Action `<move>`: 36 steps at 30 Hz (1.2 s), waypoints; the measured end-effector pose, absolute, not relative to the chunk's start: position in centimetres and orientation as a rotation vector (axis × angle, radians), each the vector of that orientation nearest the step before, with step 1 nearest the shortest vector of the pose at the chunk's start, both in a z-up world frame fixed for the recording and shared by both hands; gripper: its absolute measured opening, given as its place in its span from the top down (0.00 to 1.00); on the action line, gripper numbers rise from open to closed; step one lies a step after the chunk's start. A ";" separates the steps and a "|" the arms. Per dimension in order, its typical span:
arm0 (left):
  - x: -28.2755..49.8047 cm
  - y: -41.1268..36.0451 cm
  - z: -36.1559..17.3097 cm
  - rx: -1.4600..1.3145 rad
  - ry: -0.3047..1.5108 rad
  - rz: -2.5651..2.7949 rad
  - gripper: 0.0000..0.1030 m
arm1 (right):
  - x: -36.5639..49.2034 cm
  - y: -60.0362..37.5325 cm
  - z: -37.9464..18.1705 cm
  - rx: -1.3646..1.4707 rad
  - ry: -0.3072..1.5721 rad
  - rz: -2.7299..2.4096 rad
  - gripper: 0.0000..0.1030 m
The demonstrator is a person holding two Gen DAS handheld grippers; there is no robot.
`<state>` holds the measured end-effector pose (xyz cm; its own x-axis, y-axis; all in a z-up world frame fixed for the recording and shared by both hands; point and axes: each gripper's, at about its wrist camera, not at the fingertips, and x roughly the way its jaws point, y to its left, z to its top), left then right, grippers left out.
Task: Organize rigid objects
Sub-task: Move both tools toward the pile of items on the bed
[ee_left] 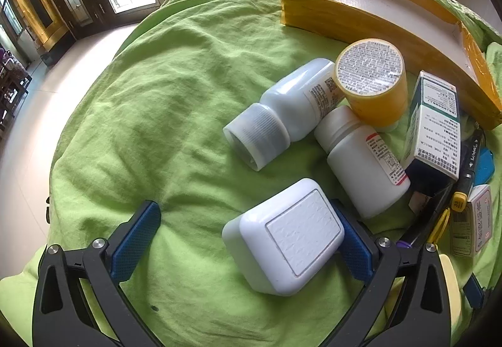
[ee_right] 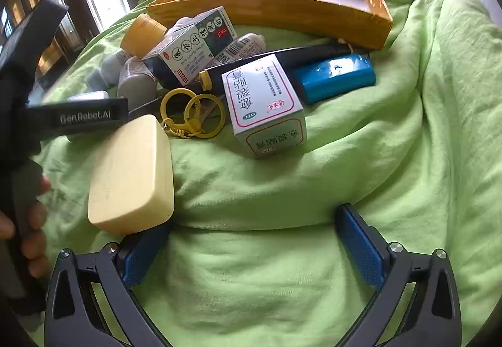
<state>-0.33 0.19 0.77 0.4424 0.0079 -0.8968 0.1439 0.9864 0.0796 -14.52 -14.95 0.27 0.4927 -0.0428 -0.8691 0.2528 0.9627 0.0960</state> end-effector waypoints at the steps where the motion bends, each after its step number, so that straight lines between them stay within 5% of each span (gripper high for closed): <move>1: -0.2 0.4 0.8 0.149 1.121 -0.093 0.00 | -14.4 -15.4 0.5 0.250 1.047 -0.170 0.01; 10: -4.6 2.1 6.8 0.071 1.021 -0.221 0.00 | -18.0 -18.9 9.5 0.337 0.755 -0.182 0.01; 15: -8.8 -0.6 7.0 0.152 1.038 -0.299 0.00 | -16.7 -19.6 13.1 0.214 0.765 -0.159 0.01; 36: -10.5 -4.2 5.5 0.157 1.092 -0.308 0.06 | -17.4 -21.8 12.1 0.270 0.763 -0.164 0.01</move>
<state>-10.52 -4.20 5.52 0.4235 -0.1685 -0.8901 0.3217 0.9465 -0.0261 -17.41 -21.78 12.07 0.7126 -0.0488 -0.6999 0.2431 0.9529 0.1811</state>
